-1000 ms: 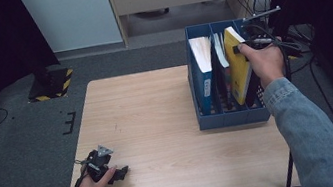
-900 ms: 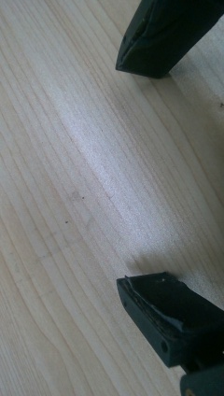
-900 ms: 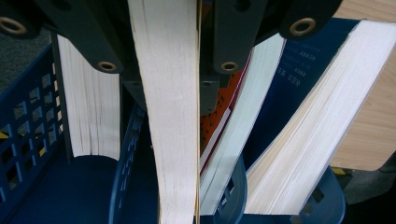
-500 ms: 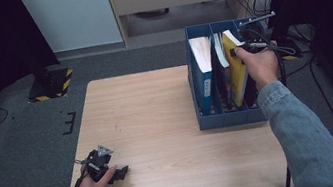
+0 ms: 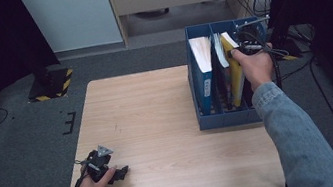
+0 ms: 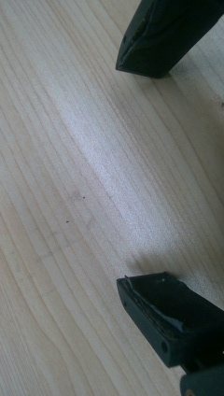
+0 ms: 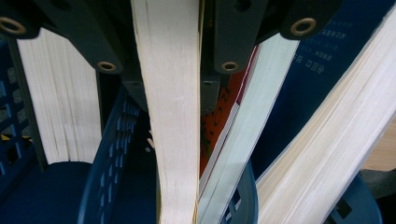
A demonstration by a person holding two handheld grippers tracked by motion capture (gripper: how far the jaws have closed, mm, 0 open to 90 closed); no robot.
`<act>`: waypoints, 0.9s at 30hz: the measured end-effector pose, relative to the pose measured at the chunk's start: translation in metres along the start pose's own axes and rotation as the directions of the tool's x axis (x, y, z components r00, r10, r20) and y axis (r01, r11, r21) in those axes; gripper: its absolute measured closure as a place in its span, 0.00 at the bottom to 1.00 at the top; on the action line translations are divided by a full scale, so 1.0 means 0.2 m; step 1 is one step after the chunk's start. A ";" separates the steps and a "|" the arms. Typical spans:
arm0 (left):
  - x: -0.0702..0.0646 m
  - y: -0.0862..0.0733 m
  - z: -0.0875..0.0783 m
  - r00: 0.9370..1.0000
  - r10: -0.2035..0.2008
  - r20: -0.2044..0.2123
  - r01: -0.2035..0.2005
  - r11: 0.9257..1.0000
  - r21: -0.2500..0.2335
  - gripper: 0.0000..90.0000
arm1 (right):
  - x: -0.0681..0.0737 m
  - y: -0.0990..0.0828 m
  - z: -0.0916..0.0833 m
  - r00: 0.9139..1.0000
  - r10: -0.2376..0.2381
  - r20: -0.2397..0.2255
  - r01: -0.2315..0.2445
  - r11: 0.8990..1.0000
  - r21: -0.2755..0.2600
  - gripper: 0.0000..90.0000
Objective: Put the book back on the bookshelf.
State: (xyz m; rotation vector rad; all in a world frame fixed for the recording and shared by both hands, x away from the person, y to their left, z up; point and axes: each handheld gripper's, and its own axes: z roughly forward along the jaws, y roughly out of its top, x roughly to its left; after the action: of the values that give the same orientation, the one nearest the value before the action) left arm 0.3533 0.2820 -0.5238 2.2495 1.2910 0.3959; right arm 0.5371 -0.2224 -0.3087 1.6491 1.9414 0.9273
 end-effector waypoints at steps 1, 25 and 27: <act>0.00 0.00 0.00 1.000 0.000 0.000 0.000 1.000 0.000 0.00 | 0.00 0.00 0.00 1.000 -0.001 0.001 0.001 1.000 0.002 0.81; 0.00 0.00 0.00 1.000 0.000 -0.001 0.000 1.000 0.001 0.00 | -0.07 -0.15 0.11 0.999 0.043 -0.028 -0.042 0.999 0.016 0.80; 0.00 0.00 0.00 1.000 0.000 -0.001 0.000 1.000 0.001 0.00 | -0.07 -0.16 0.11 0.998 0.051 -0.032 -0.051 0.998 0.021 0.80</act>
State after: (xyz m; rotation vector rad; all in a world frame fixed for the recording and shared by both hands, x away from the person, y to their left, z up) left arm 0.3539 0.2815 -0.5238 2.2506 1.2921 0.3964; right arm 0.5334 -0.2334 -0.3476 1.7128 1.9442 0.9623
